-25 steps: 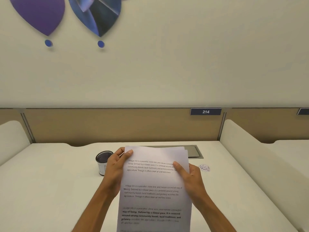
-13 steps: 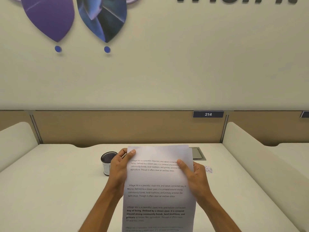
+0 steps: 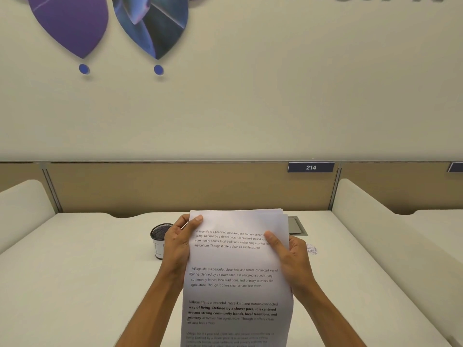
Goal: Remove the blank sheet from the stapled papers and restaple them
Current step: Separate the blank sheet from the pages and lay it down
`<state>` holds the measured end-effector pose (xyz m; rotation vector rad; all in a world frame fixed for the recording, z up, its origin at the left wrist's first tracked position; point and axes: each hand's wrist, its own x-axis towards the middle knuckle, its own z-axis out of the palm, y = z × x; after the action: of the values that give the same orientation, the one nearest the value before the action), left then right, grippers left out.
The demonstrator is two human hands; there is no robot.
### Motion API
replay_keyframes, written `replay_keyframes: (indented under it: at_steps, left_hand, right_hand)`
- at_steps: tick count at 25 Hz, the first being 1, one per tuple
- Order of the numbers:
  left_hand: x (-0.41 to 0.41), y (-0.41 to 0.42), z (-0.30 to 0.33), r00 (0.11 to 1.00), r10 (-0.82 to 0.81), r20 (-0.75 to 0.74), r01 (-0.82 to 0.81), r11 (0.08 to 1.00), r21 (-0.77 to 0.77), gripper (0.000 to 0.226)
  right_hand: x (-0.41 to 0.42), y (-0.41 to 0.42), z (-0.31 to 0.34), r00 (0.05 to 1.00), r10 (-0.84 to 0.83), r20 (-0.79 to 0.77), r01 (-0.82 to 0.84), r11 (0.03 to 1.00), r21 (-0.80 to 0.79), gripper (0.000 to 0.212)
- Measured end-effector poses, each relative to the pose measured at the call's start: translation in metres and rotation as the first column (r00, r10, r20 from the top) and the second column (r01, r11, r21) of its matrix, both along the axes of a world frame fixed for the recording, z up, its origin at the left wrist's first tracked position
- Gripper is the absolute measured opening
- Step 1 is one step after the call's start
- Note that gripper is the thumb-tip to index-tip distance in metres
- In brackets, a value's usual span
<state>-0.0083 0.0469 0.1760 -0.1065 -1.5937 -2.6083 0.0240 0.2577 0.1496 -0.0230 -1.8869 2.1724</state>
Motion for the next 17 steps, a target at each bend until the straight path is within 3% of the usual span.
replay_keyframes:
  at_steps: [10, 17]
  left_hand:
    - [-0.0024, 0.001, 0.0013, 0.999, -0.031, -0.04, 0.032, 0.999, 0.027, 0.007]
    - [-0.0049, -0.0016, -0.0009, 0.995, -0.07, -0.068, 0.072, 0.997, 0.028, 0.021]
  right_hand:
    - [-0.0041, -0.0016, -0.0023, 1.0, -0.002, -0.004, 0.002, 1.0, -0.017, 0.025]
    - [-0.0049, 0.0013, -0.0025, 1.0, -0.005, -0.017, 0.005, 1.0, -0.01, 0.025]
